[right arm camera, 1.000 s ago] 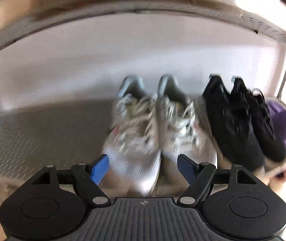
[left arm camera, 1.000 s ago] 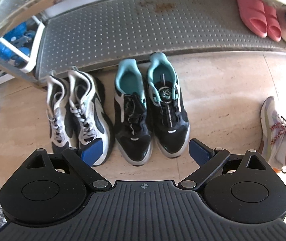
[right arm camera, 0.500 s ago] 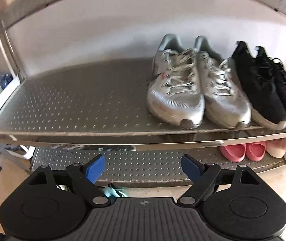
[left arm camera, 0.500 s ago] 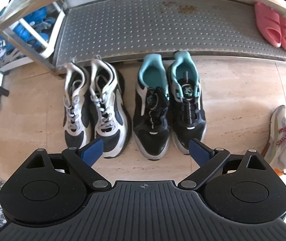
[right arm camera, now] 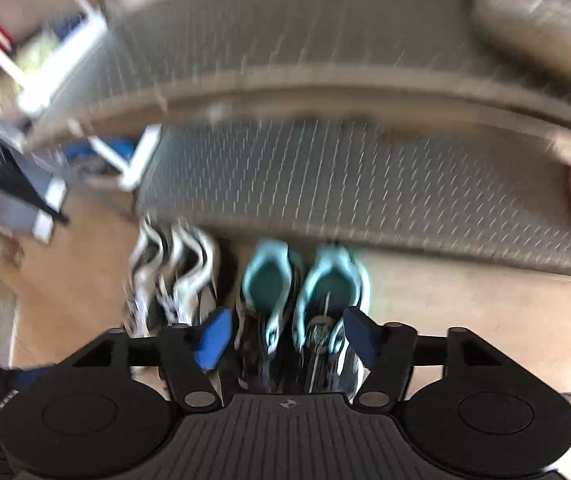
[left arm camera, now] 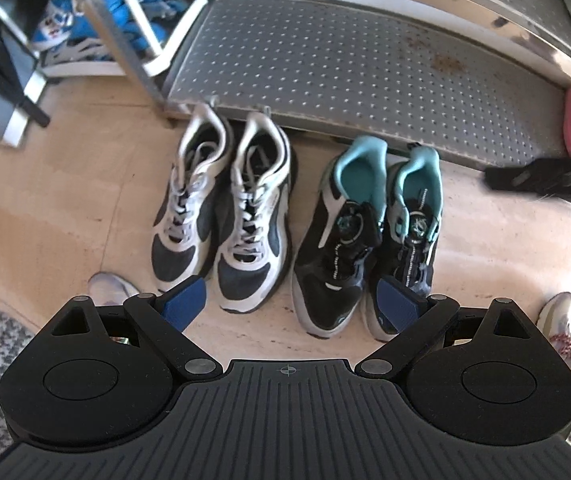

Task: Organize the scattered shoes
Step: 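Grasp the black sneakers with teal collars by their heels with the right tool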

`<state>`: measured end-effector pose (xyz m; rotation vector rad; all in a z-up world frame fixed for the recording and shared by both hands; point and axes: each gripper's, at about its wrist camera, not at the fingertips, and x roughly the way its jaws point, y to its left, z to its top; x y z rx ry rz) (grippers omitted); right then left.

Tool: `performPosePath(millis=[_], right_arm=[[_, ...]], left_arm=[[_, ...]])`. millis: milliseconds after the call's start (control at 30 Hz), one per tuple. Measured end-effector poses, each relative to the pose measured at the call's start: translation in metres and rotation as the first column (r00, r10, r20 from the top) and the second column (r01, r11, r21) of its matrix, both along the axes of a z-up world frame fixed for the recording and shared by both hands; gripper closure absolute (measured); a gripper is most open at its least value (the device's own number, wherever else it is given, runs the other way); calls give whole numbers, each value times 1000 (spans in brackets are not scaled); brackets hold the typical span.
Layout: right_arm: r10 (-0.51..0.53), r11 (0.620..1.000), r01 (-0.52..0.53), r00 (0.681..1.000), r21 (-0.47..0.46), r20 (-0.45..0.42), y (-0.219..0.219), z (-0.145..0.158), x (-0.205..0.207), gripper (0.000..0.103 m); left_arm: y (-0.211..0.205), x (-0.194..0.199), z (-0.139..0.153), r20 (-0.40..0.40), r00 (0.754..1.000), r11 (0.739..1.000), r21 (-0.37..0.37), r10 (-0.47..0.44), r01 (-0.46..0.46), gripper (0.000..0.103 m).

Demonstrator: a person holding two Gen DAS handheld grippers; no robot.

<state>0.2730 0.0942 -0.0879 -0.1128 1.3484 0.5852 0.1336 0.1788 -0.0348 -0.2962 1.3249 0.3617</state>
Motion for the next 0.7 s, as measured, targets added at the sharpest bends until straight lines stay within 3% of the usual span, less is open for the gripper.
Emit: performPosePath(millis=[333,533,600,633,700], right_arm=[[-91,991,81,991,-103,-102,49,-130,34,43],[-15,987,10,999,-159,-29,71,-175,33,38],[56,977,-51,998,-207,20,76,-179,24,54],[103,965,-86,993,-249,57,79,-178,17,72],[68,972,-55,997,-229,46,71,-169,14,77]], left_arm=[[13,-7,0,-19,1000,1000,-12,-24,24,7],[20,-5,-1,-23,1000,1000,-5,-4,4,7],[19,-4,0,-18,1000,1000,-5,-12,12,7],[18,-3,0,-16,1000,1000,-3,-16,16,7],[18,-4,1,-12,1000,1000,4,-16,16,7]])
